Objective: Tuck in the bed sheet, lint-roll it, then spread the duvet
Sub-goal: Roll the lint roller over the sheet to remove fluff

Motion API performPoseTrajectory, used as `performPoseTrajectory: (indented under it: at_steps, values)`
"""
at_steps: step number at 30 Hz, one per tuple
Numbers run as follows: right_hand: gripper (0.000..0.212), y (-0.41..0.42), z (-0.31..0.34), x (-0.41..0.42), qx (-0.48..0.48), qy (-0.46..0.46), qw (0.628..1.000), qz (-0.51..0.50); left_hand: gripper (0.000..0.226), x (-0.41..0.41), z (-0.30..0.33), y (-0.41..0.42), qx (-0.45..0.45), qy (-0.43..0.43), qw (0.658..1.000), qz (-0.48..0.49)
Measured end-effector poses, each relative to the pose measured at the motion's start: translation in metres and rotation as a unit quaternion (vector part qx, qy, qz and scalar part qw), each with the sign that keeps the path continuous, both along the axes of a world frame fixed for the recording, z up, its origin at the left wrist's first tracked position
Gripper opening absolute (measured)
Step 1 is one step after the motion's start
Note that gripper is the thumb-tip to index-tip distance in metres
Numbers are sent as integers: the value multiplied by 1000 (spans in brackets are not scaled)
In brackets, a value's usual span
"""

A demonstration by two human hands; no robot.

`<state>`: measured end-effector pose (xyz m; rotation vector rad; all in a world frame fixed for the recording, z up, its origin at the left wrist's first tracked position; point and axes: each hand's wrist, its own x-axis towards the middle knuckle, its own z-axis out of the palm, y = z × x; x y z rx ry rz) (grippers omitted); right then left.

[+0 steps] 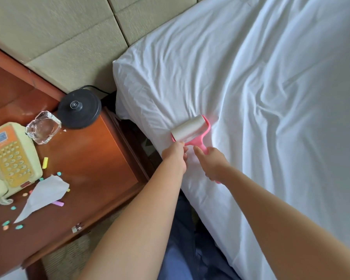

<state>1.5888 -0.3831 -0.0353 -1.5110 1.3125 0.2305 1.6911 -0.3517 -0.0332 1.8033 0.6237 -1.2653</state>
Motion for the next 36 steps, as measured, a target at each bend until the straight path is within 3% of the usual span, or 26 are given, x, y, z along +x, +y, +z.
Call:
performPoseTrajectory:
  at_steps: [9, 17, 26, 32, 36]
  values:
    - [46, 26, 6, -42, 38, 17, 999, -34, 23, -44, 4, 20, 15, 45, 999, -5]
    - [45, 14, 2, -35, 56, 22, 998, -37, 31, -45, -10, 28, -80, 61, 994, 41]
    - [42, -11, -7, 5, 52, 23, 998, -39, 25, -9, -16, 2, -115, 62, 987, 94]
    - [45, -30, -6, 39, 41, 29, 998, -25, 33, 22, -21, -15, -110, 36, 990, 80]
    - [47, -48, -7, 69, 32, 33, 999, 4, 38, 47, -23, -33, -58, -21, 996, 61]
